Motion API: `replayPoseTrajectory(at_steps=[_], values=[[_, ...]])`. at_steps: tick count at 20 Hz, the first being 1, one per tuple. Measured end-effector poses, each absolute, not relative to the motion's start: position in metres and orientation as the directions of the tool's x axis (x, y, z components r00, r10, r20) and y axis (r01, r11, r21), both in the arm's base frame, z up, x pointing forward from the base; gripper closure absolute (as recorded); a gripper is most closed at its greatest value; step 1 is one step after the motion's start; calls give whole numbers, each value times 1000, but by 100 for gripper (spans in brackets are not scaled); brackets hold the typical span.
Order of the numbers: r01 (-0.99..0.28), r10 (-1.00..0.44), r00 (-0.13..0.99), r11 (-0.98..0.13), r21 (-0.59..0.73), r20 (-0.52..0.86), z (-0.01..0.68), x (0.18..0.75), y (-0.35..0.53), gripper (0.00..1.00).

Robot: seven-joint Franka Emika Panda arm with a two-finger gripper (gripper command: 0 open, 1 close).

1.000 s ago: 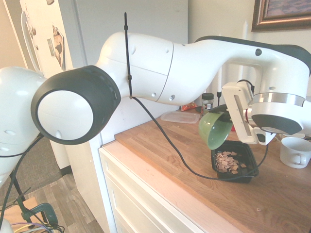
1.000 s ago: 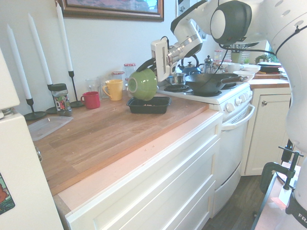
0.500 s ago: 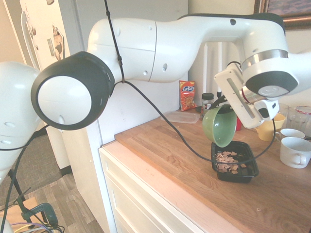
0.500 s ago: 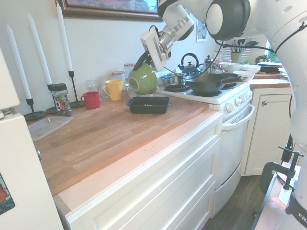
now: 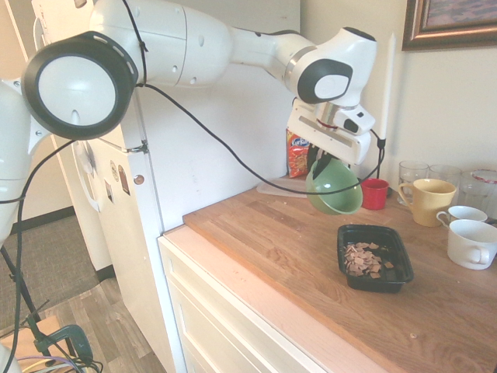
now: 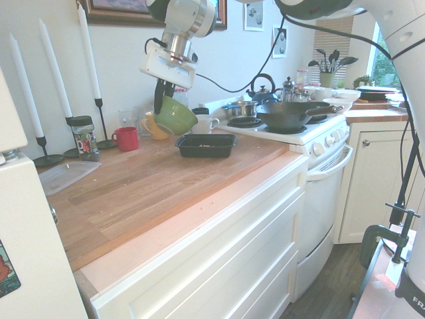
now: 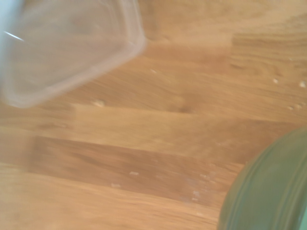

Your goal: Pour the cereal into the box

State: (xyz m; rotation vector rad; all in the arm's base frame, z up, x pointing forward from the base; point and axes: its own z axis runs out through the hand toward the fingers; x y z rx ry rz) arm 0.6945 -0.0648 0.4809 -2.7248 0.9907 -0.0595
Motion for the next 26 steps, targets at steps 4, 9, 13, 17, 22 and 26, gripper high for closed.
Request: replayPoseTrajectory(at_steps=[4, 9, 13, 17, 22, 26], values=[[-638, -640, 760, -768, -59, 116, 455, 693, -1, 100], [-622, -561, 765, -771, 135, 317, 428, 687, 81, 100], [-594, -476, 779, -769, 237, 407, 398, 685, 125, 100], [-555, -433, 809, -785, 275, 397, 365, 685, 149, 100], [-530, -410, 828, -794, 296, 383, 333, 688, 165, 100], [-521, -400, 834, -796, 306, 379, 322, 691, 170, 100]])
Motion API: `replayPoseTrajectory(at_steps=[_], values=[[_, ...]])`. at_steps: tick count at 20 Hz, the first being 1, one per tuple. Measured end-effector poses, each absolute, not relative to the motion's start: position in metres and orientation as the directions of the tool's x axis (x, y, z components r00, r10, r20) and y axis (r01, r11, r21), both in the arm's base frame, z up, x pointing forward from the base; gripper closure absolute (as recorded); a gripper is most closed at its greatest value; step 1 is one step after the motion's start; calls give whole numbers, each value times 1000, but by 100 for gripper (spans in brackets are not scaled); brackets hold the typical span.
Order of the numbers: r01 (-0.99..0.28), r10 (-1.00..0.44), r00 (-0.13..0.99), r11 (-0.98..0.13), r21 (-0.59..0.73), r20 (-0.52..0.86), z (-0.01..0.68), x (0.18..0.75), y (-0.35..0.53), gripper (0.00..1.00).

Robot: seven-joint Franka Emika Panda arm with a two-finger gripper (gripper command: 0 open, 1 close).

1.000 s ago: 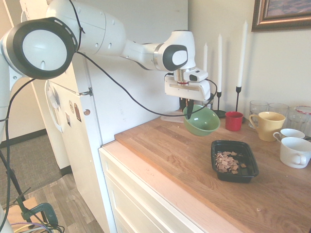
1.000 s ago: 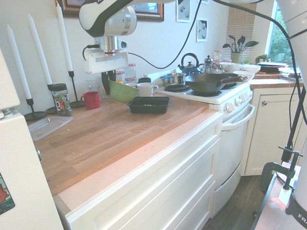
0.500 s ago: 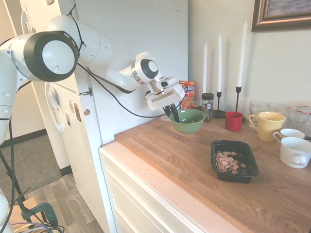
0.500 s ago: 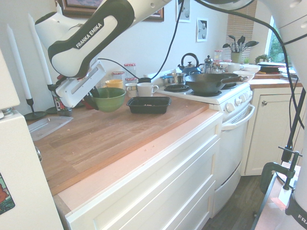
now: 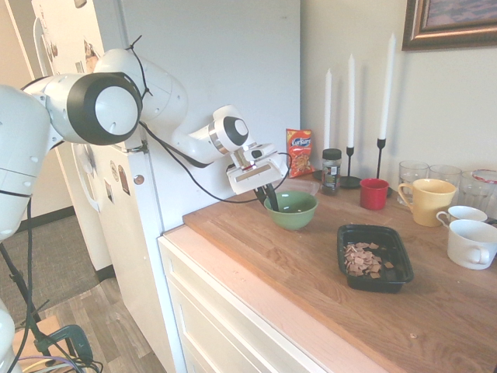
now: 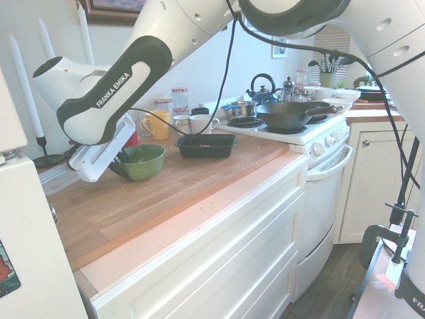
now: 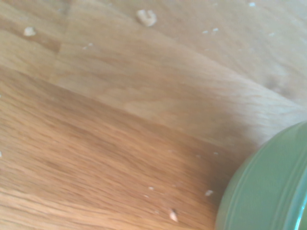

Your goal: Pour the cereal into the box

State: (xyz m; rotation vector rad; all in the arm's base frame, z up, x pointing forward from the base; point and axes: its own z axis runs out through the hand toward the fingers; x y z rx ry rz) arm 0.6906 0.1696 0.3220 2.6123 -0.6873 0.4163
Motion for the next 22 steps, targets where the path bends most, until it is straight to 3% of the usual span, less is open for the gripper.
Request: replayPoseTrajectory(at_steps=[2, 3, 14, 22], values=[[-521, -400, 834, -796, 307, 379, 322, 691, 170, 100], [-522, -400, 834, -796, 307, 380, 321, 691, 170, 0], [-546, -425, 818, -785, 292, 388, 321, 692, 168, 0], [-610, -555, 779, -778, 148, 292, 369, 690, 156, 0]])
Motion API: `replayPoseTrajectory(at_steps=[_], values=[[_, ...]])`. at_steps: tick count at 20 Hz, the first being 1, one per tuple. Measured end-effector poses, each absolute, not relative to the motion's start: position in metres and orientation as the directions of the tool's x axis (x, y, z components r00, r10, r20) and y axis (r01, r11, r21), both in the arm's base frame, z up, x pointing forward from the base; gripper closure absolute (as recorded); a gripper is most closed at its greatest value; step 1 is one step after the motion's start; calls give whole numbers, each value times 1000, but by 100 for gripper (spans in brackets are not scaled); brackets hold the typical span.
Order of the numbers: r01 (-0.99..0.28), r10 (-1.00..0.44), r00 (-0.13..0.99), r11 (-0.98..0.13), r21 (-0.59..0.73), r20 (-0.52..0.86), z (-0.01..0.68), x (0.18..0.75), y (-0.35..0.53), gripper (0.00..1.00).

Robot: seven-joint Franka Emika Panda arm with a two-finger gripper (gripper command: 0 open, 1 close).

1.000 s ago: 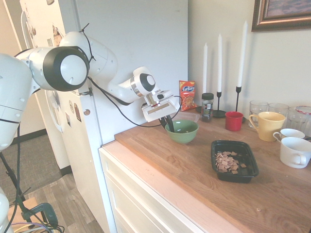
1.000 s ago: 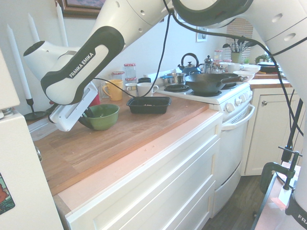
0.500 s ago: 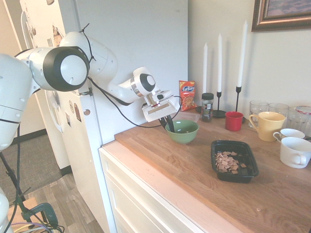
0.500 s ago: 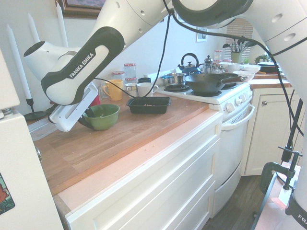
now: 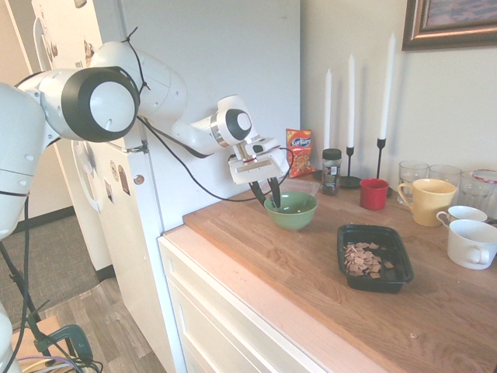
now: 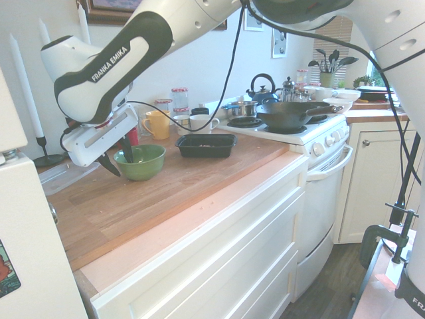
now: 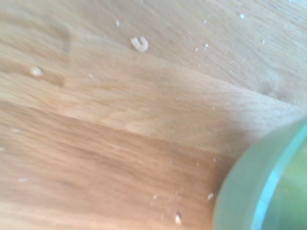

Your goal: Pour the cereal into the box

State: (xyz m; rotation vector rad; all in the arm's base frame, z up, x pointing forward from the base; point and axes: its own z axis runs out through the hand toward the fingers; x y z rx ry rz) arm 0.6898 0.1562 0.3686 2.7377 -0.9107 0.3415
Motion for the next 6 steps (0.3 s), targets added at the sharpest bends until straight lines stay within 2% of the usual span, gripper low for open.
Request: replayPoseTrajectory(at_steps=[6], values=[[-671, -664, 737, -741, 17, 125, 427, 690, 112, 0]])
